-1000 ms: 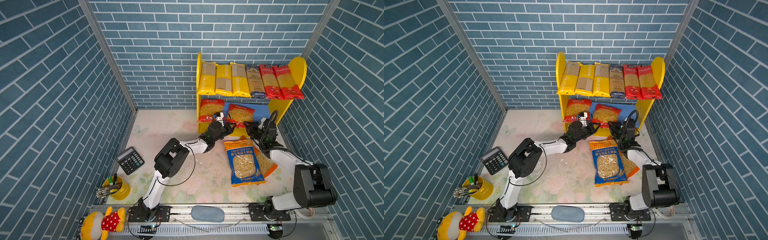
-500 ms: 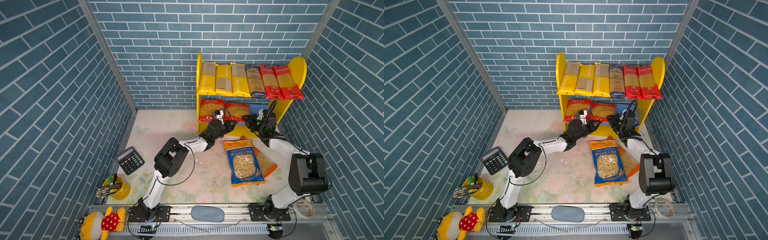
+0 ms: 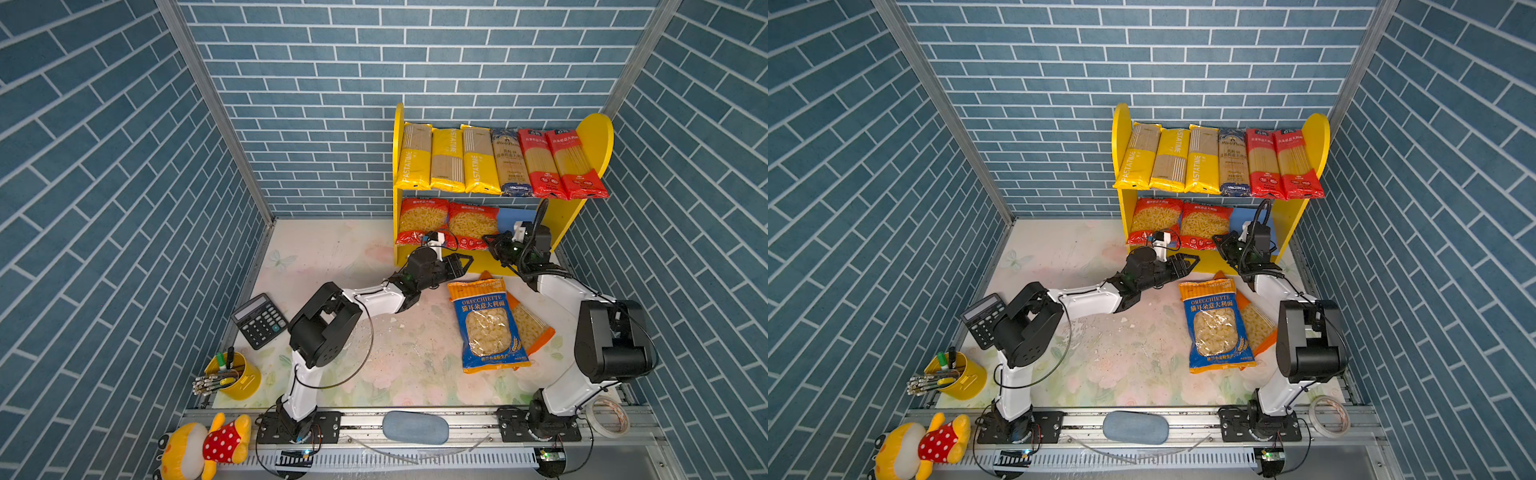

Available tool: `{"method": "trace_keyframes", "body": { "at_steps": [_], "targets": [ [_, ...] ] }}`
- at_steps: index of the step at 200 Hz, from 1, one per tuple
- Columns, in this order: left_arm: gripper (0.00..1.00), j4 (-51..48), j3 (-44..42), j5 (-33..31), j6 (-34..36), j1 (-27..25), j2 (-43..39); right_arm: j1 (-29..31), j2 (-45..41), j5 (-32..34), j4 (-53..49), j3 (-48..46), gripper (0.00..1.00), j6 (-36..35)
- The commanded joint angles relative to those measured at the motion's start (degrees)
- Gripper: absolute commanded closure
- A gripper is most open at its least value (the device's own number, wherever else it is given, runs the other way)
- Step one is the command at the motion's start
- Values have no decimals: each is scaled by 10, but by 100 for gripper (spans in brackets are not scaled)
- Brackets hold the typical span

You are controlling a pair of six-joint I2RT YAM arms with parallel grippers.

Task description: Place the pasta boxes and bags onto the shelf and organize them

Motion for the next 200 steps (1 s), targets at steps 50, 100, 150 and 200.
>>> {"method": "trace_keyframes", "body": {
  "at_steps": [50,100,150,200],
  "targets": [
    [41,-92,-138,-34,91,-4,-147,0,7,-20,7,31,95,-18],
    [39,-156,-177,-65,138,-4,-213,-14,-23,-26,2,17,95,-16],
    [39,-148,-190,-72,141,-4,-219,-14,-15,-29,0,8,89,-13],
    [39,-142,-208,-76,138,-5,-222,-15,-16,-29,26,-22,67,4]
  ]
}}
